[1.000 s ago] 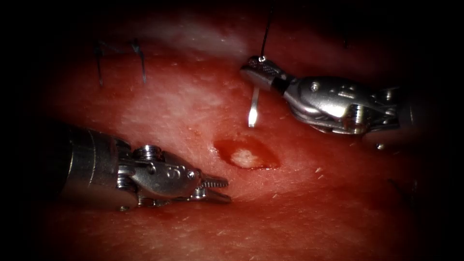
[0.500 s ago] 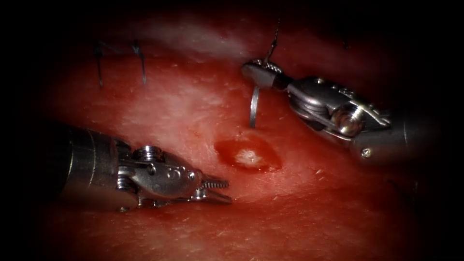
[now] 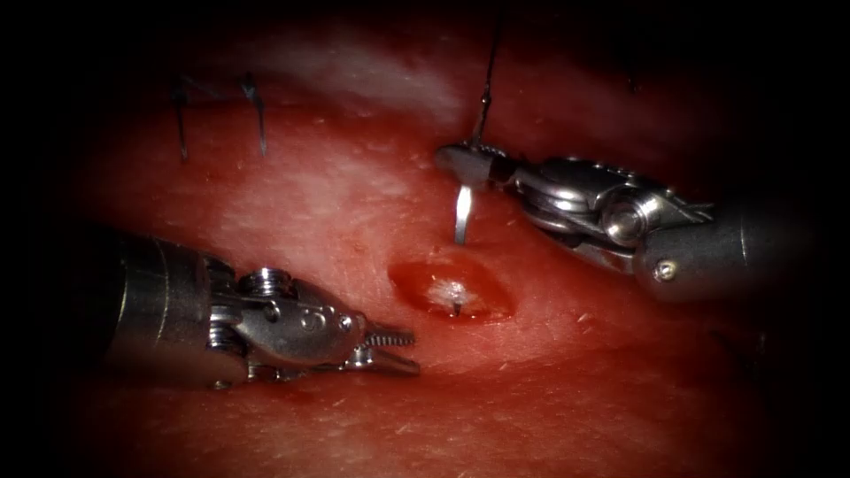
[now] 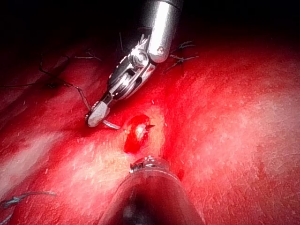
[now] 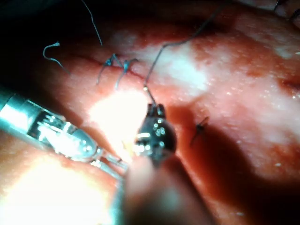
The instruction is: Wound Closure
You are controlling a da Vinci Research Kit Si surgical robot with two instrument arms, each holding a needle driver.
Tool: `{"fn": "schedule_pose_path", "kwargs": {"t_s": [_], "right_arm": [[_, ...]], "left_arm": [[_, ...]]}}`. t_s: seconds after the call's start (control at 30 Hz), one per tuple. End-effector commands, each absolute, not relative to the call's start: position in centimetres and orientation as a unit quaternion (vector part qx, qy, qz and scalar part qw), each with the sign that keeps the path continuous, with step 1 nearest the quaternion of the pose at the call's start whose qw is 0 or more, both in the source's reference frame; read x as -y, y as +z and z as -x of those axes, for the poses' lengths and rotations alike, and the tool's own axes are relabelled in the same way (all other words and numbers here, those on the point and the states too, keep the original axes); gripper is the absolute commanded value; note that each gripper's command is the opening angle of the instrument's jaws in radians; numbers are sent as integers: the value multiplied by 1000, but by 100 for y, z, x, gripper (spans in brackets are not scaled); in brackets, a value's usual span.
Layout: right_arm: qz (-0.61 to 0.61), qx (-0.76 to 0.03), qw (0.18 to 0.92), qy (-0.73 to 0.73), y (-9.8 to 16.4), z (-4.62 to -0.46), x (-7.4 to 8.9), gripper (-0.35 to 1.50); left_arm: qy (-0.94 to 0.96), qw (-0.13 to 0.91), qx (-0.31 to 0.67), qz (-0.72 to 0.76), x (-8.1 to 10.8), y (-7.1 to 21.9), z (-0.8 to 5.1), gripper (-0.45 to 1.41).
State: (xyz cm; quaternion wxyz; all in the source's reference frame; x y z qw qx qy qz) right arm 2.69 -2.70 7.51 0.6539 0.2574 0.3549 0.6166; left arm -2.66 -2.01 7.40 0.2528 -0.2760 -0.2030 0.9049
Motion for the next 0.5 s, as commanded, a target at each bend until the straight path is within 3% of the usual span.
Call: {"fn": "schedule_pose_path", "kwargs": {"t_s": [0.03, 0.47, 0.5], "right_arm": [[-274, -351, 654, 612, 753, -278, 282, -35], [-309, -344, 648, 606, 731, -282, 337, -35], [-267, -373, 654, 601, 728, -281, 324, -13]], "left_arm": [[905, 252, 203, 276, 203, 745, 272, -1], [905, 252, 204, 277, 201, 746, 271, -3], [905, 252, 204, 277, 201, 745, 271, -3]]}}
